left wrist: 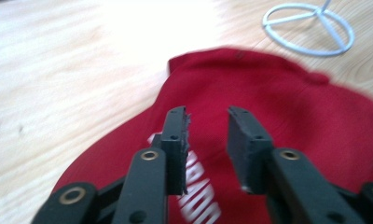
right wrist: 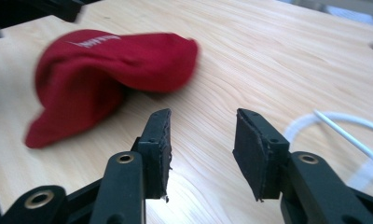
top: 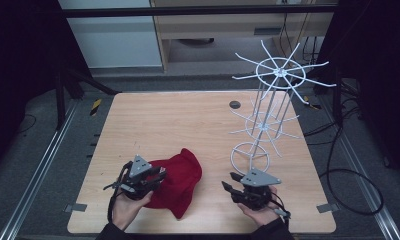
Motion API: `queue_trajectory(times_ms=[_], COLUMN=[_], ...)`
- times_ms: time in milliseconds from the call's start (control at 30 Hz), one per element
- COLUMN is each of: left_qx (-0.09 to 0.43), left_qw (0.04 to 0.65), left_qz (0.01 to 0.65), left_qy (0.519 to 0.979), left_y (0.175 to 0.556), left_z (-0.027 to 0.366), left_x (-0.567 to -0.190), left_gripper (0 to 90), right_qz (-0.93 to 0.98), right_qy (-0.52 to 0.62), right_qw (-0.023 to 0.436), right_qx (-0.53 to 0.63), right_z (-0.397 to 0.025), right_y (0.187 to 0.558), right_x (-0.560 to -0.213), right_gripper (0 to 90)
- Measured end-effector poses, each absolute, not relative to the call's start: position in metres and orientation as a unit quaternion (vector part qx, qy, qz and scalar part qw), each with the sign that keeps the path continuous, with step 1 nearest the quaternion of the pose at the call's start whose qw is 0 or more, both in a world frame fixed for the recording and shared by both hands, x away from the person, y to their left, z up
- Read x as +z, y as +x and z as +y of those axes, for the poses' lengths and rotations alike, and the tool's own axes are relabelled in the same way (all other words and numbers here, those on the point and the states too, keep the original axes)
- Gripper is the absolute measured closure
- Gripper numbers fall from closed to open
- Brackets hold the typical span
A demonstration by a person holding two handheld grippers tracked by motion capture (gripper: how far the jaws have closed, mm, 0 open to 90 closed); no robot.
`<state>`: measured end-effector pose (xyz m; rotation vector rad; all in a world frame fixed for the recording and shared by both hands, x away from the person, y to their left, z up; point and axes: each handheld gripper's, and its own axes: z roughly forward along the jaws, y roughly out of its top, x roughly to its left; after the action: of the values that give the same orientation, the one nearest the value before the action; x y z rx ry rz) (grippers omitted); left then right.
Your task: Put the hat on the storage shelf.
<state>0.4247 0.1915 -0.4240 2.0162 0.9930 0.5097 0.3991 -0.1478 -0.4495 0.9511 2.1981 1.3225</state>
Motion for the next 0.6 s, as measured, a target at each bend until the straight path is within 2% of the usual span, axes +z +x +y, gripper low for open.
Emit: queue_trajectory(times_ms=[33,133,300,600], left_qx=[0.206,0.208,0.219,0.214], left_qw=[0.407,0.405,0.405,0.382], left_qz=[0.384,0.372,0.348,0.348], left_qy=[0.803,0.809,0.817,0.829], left_y=[0.424,0.422,0.415,0.419], left_z=[0.18,0.166,0.137,0.112], left_x=[-0.421,-0.418,-0.411,-0.426], left_gripper=[62.3,59.8,48.8,34.7], right_qz=[0.777,0.771,0.752,0.732], right_qy=[0.362,0.376,0.429,0.472], right_qw=[0.208,0.213,0.234,0.241], right_qx=[0.471,0.468,0.443,0.429], right_z=[-0.165,-0.176,-0.21,-0.233], right_y=[0.398,0.397,0.397,0.401], right_x=[-0.454,-0.456,-0.465,-0.472], right_gripper=[54.8,54.4,52.0,48.2])
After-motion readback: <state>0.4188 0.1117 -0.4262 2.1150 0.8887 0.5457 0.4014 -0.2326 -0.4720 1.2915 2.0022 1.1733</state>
